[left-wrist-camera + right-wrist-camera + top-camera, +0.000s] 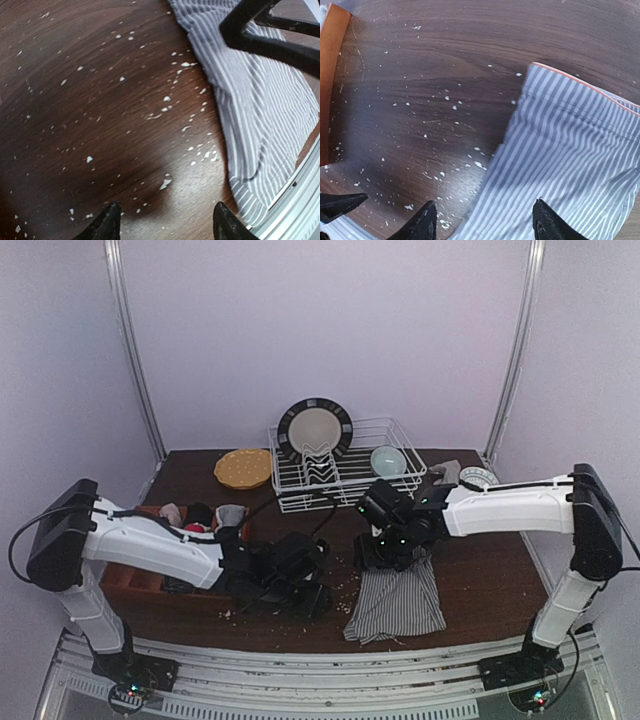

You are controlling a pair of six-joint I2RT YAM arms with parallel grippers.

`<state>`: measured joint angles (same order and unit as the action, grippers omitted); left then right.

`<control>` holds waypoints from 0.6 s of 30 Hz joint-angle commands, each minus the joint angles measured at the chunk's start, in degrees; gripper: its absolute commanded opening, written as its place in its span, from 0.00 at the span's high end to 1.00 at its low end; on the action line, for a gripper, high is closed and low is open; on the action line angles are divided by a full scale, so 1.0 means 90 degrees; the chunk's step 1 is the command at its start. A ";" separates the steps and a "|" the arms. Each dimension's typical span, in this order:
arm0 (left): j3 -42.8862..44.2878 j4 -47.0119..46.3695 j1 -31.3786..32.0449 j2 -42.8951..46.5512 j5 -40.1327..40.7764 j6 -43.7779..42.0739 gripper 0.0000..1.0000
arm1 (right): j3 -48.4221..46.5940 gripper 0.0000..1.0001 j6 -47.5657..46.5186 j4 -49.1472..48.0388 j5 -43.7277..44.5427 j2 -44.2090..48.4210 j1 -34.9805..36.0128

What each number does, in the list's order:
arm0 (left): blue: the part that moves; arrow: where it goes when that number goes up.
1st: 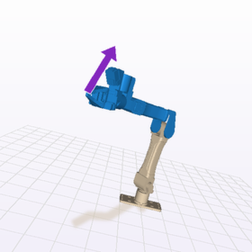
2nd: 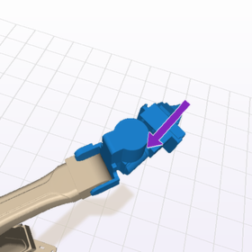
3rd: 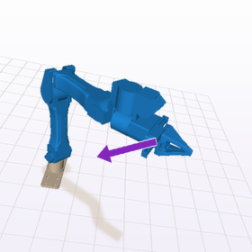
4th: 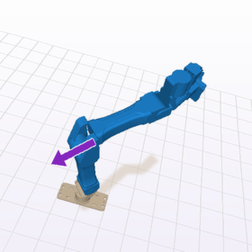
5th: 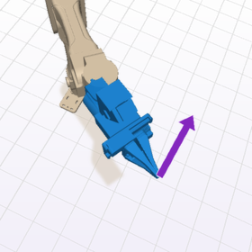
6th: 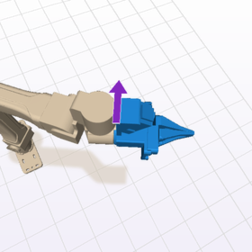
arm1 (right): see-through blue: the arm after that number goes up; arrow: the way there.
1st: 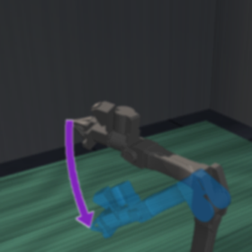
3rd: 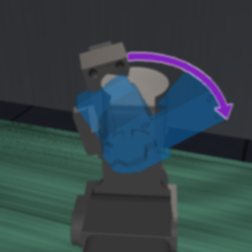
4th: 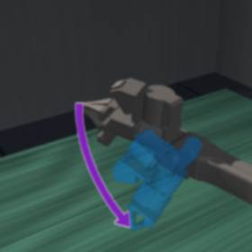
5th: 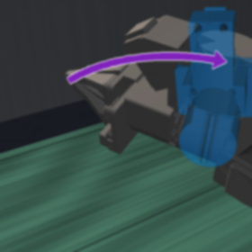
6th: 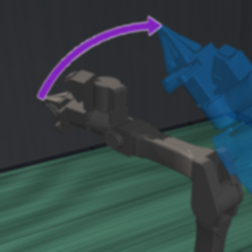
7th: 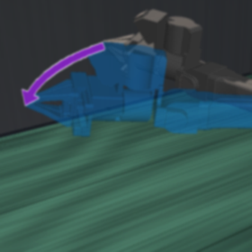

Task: Roll the underwear
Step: Adjust the underwear at the center of the board.

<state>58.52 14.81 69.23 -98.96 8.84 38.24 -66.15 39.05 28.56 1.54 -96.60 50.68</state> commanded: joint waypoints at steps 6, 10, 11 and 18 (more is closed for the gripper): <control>-0.0714 -0.0184 -0.0085 0.0613 0.0503 0.0507 0.40 | -0.1292 0.36 0.0654 0.1263 0.1396 -0.1376 0.0583; -0.0909 -0.0225 -0.0098 0.0732 0.0598 0.0574 0.40 | -0.1496 0.34 0.1066 0.1706 0.1979 -0.1699 0.0766; -0.0952 -0.0258 -0.0111 0.0755 0.0613 0.0583 0.40 | -0.1480 0.34 0.1142 0.1747 0.2156 -0.1707 0.0796; -0.1203 -0.0541 -0.0134 0.0778 0.0525 0.0624 0.40 | -0.1570 0.32 0.1376 0.1969 0.2152 -0.2162 0.0820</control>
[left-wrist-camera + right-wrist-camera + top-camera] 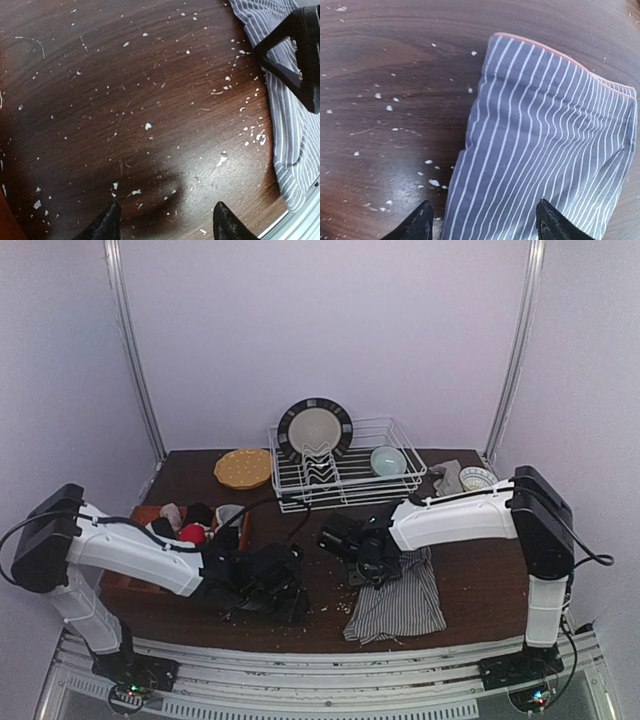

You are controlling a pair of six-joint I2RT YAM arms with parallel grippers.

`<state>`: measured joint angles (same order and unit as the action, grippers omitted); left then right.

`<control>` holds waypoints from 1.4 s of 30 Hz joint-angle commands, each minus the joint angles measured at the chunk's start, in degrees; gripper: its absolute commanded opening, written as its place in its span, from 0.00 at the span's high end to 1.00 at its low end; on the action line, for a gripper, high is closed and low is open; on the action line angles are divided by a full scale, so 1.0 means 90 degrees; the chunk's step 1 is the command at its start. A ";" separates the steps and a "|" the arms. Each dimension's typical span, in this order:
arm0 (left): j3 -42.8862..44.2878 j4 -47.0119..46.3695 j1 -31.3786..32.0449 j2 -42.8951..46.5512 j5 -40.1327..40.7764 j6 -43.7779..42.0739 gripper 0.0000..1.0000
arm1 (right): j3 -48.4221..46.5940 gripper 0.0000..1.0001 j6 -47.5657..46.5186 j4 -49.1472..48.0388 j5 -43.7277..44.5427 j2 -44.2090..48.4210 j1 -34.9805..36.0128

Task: Roll the underwear
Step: Adjust the underwear at the center of the board, then pick up the underwear from the center of the board.

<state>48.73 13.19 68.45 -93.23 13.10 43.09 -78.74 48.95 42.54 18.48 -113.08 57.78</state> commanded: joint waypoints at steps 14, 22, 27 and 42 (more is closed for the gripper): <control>-0.0277 -0.0392 -0.0085 0.0494 0.0159 0.0130 0.41 | 0.0703 0.88 0.0084 -0.0703 -0.1181 0.0064 -0.0022; 0.0107 -0.0240 -0.0103 0.0489 0.0195 0.0044 0.41 | 0.1825 1.00 -0.0447 -0.2047 -0.2183 0.1709 -0.0028; 0.0620 -0.0002 -0.0104 0.0271 0.0202 -0.0105 0.41 | 0.2355 1.00 -0.0673 -0.2584 -0.2784 0.2520 -0.0126; 0.1726 -0.0133 -0.0586 -0.1114 -0.0973 0.0407 0.38 | 0.3632 1.00 -0.1379 -0.3198 -0.3818 0.3028 -0.0972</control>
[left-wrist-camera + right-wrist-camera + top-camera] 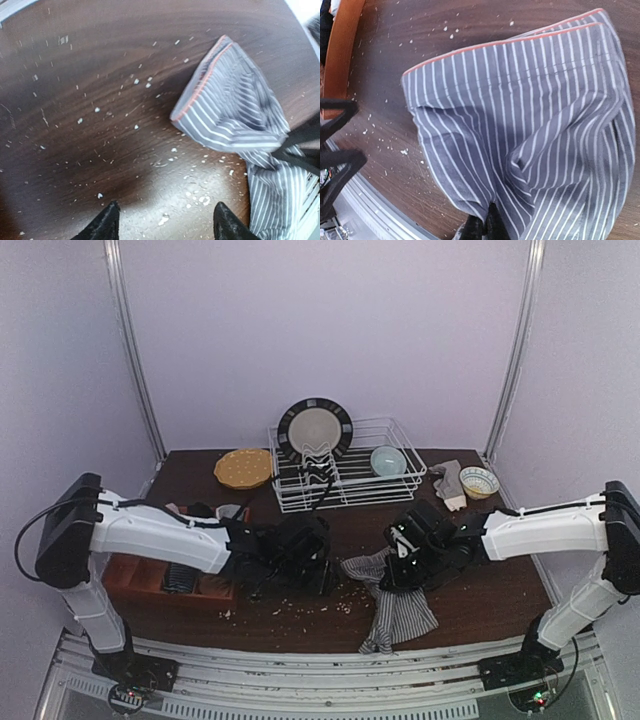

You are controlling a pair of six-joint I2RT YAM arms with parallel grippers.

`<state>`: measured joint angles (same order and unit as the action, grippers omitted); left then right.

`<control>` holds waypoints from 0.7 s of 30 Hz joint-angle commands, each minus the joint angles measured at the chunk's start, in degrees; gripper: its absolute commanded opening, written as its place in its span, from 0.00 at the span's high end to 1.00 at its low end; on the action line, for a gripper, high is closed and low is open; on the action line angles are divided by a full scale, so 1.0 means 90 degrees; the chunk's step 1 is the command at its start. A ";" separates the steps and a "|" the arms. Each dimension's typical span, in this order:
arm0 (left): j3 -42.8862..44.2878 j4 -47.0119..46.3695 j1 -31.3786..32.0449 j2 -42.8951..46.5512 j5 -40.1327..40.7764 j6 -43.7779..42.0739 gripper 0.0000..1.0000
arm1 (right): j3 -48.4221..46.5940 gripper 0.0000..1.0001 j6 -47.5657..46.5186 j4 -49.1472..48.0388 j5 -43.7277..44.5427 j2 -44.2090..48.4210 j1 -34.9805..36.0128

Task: Roll the underwear
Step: Pick up the underwear from the center of the board, then pass from the right arm to the left

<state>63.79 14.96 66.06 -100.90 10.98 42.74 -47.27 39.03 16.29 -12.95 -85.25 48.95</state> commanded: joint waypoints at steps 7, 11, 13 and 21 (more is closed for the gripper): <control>-0.0128 -0.1598 -0.0890 -0.0918 -0.2081 0.1436 0.34 | 0.0186 1.00 -0.0396 -0.0555 -0.0524 -0.0187 0.0000; 0.0009 -0.1988 -0.1051 -0.1235 -0.2402 0.1721 0.33 | 0.0230 1.00 -0.0418 -0.0589 -0.0533 -0.0191 0.0002; 0.0193 -0.2026 -0.1092 -0.1433 -0.2568 0.1816 0.33 | 0.0239 1.00 -0.0430 -0.0612 -0.0539 -0.0204 -0.0003; 0.0378 -0.2748 -0.1149 -0.2020 -0.3119 0.2191 0.60 | 0.0309 1.00 -0.0470 -0.0612 -0.0510 -0.0168 0.0001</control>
<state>66.30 -6.35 56.05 -116.03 -13.17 60.10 -45.41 35.75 10.74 -17.39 -86.59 48.95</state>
